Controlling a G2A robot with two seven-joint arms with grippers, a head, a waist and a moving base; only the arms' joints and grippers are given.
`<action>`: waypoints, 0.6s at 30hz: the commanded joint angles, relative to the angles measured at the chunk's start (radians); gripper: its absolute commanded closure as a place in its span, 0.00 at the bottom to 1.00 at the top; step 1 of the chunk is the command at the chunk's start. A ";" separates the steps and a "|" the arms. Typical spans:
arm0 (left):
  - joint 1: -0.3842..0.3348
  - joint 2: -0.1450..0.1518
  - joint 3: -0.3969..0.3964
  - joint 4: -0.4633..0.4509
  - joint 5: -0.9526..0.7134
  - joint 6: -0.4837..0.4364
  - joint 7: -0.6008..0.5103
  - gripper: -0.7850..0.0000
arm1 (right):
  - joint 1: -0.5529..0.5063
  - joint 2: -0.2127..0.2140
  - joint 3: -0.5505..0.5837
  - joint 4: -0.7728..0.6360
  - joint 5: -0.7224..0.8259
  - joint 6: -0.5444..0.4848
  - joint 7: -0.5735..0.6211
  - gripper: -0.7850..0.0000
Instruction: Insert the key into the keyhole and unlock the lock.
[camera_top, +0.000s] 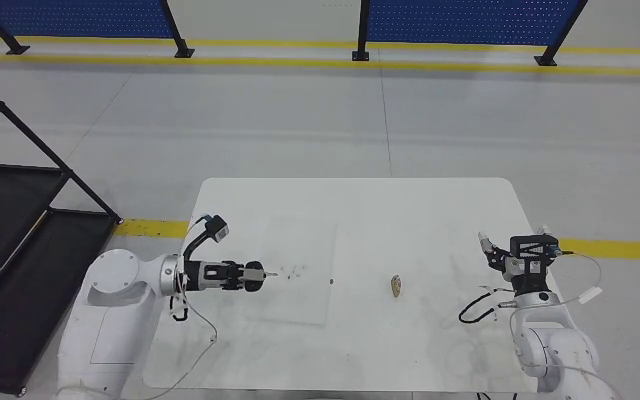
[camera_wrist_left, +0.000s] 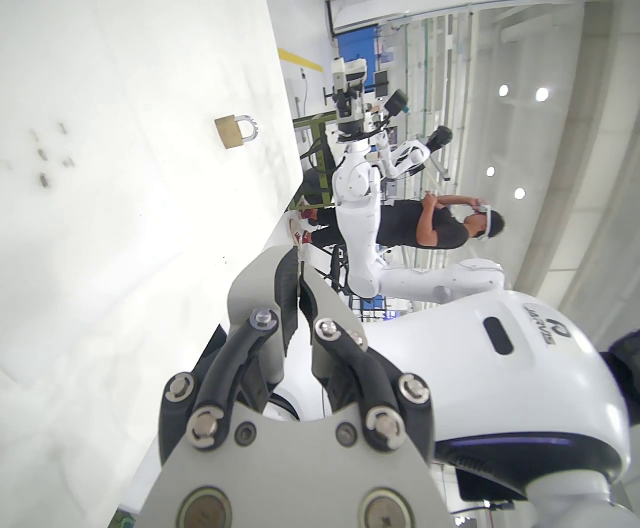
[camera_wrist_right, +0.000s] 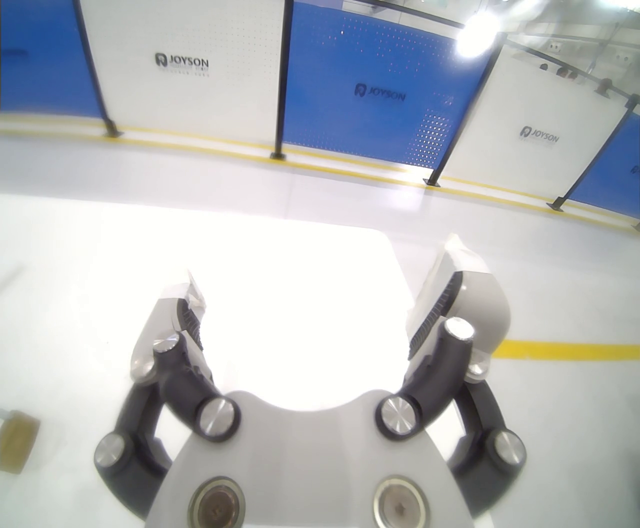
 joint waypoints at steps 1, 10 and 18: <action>-0.009 0.009 0.007 0.021 -0.046 -0.016 0.001 1.00 | 0.000 0.000 0.000 0.000 0.000 0.000 0.000 0.00; -0.009 0.009 0.007 0.021 -0.046 -0.016 0.001 1.00 | 0.000 0.000 0.000 0.000 0.000 0.000 0.000 0.00; -0.009 0.009 0.007 0.021 -0.046 -0.016 0.001 1.00 | -0.021 -0.003 -0.109 -0.120 -0.026 -0.119 0.116 0.00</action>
